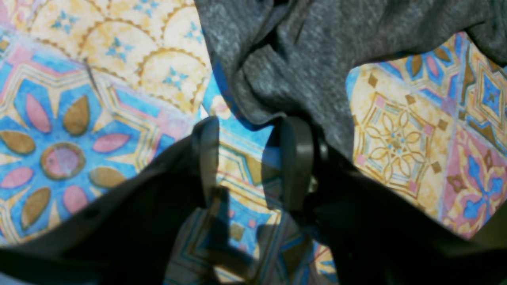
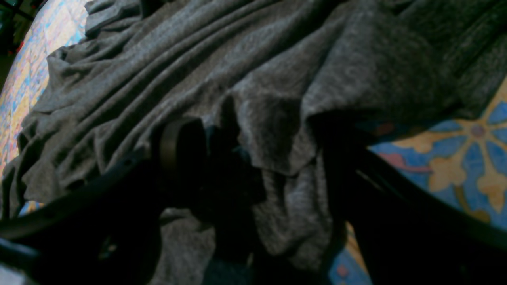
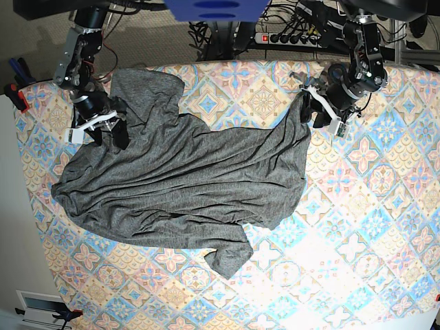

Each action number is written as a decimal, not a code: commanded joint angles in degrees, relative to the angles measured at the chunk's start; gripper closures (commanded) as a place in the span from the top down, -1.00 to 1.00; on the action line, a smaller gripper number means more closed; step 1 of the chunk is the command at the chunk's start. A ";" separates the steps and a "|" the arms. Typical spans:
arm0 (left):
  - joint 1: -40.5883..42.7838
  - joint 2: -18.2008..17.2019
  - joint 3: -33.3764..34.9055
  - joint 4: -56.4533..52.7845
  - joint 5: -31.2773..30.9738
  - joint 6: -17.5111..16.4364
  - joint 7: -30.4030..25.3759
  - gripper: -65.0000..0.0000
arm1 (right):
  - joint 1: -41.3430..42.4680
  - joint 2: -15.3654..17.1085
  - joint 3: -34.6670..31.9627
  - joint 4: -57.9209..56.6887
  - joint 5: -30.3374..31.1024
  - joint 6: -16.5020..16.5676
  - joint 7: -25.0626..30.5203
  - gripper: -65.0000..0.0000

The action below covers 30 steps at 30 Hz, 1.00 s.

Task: Layout the t-shirt on the table in an organized manner, then fold the t-shirt properly
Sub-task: 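Release the shirt edge and raise the left gripper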

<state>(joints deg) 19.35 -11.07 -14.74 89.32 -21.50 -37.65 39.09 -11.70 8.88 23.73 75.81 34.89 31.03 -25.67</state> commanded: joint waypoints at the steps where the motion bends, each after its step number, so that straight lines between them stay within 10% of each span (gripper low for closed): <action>1: 2.40 1.18 1.78 -1.54 3.17 -2.35 10.80 -0.27 | -0.82 0.04 -0.39 -0.51 -3.29 -1.71 -5.32 0.27; 30: 4.25 3.03 -0.77 11.03 -3.25 -2.35 17.48 -0.28 | -0.82 0.04 -0.47 -0.60 -3.29 -1.71 -5.32 0.27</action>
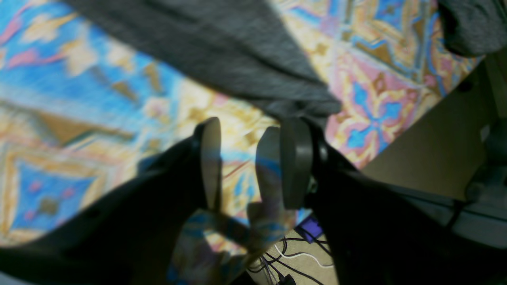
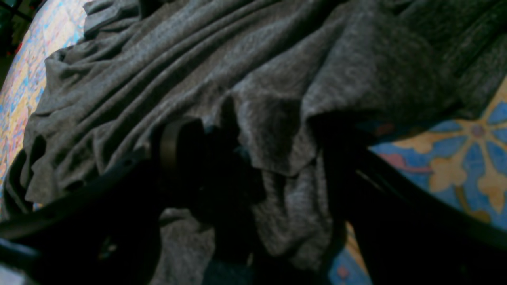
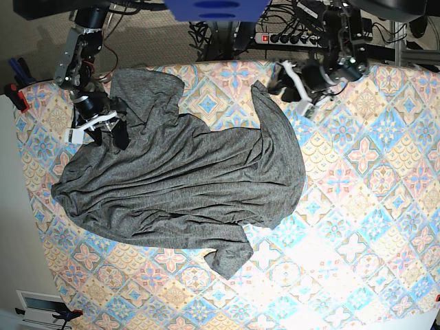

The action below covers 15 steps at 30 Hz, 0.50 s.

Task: Layout the t-shirt on the table in an organized manner, then fold the t-shirt properly
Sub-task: 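Release the shirt edge and raise the left gripper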

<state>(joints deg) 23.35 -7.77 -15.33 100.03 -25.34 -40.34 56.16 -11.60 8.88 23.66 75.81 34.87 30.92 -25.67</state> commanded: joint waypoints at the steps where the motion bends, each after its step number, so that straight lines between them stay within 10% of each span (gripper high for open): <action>1: 0.16 -0.36 -1.06 -0.38 0.51 0.34 0.41 -0.28 | -0.93 0.04 -0.41 -0.69 -3.27 -1.60 -5.32 0.27; 15: 1.13 0.17 -4.49 7.00 0.33 0.34 0.15 -0.27 | -0.93 0.04 -2.69 -0.60 -3.27 -1.60 -5.32 0.27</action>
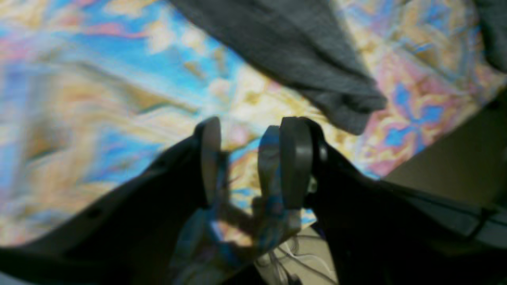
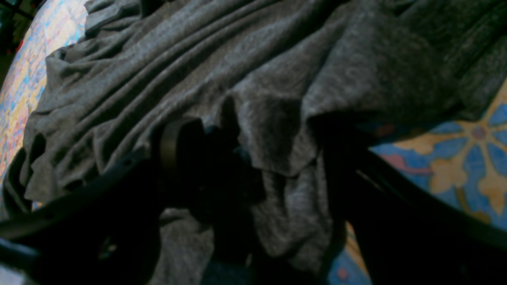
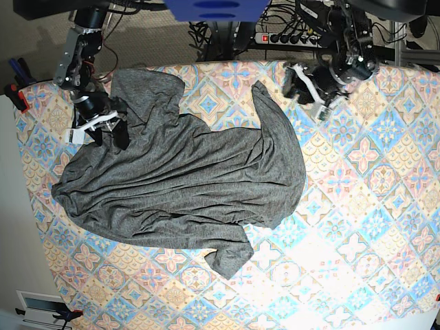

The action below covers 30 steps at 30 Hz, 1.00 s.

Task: Layout the t-shirt on the table in an organized manner, then fold the t-shirt properly
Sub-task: 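Release the shirt edge and raise the left gripper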

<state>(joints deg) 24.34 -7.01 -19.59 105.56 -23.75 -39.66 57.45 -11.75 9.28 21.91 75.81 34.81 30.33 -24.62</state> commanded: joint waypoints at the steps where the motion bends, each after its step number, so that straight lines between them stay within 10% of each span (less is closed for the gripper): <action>1: 0.50 -0.60 -0.23 3.41 -1.26 -0.34 -1.23 -0.27 | -0.78 -0.36 -1.56 -0.60 -3.20 -1.01 -6.37 0.27; 7: 0.59 -0.16 -0.32 9.74 -1.62 -0.34 -2.99 -0.28 | -0.78 -0.44 -2.61 -0.51 -3.20 -1.01 -6.37 0.27; 16: 0.32 16.01 -10.95 10.53 -1.18 -0.34 -3.08 -0.27 | -0.78 -0.36 -2.61 -0.51 -3.20 -1.01 -6.37 0.27; 30: -3.63 14.26 -9.20 -1.43 -1.00 -0.34 -2.64 -0.16 | -0.87 -0.36 -2.70 -0.51 -3.20 -1.01 -6.37 0.27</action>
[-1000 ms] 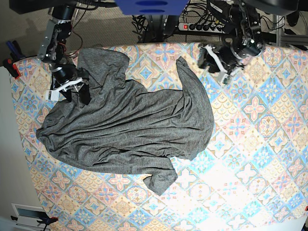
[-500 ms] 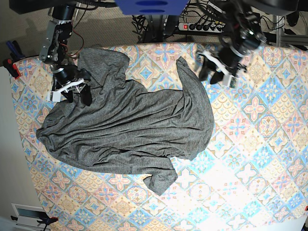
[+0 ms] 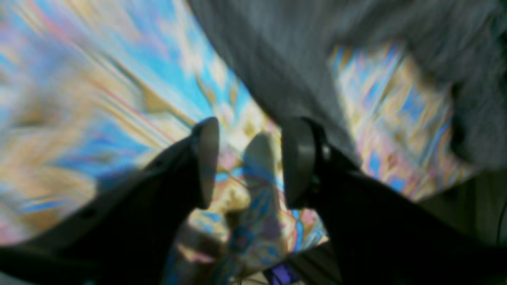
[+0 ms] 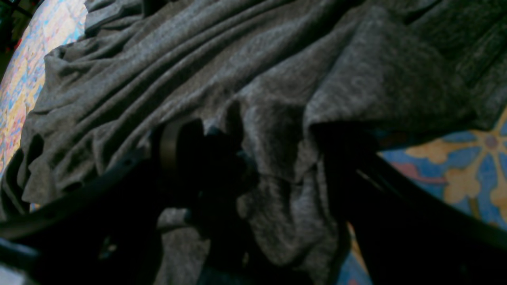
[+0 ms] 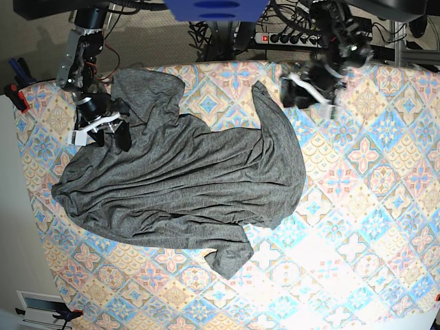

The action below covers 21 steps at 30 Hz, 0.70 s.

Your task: Layout the t-shirt on the table in an organized manner, then fold the t-shirt properly

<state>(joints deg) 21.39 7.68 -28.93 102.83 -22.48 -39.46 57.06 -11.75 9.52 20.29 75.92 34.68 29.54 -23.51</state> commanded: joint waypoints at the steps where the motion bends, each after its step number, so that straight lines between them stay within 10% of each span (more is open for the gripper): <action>1: -0.77 -0.69 1.02 0.08 -2.27 -0.54 -2.24 -0.12 | -0.87 -0.60 -1.09 -0.62 -3.07 -0.22 -7.48 0.27; 17: -10.00 -1.05 10.86 -12.06 10.30 -0.54 -2.60 -0.06 | -0.87 -0.60 -1.09 -0.62 -3.07 -0.22 -7.57 0.27; 21: -10.79 -1.05 12.09 -12.58 11.10 -0.54 -2.68 -0.32 | -0.87 -0.60 -1.09 -0.62 -3.07 -0.22 -7.57 0.27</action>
<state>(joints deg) 10.07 6.55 -16.93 90.11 -13.41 -40.10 51.13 -11.73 9.52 20.29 75.92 34.68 29.61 -23.59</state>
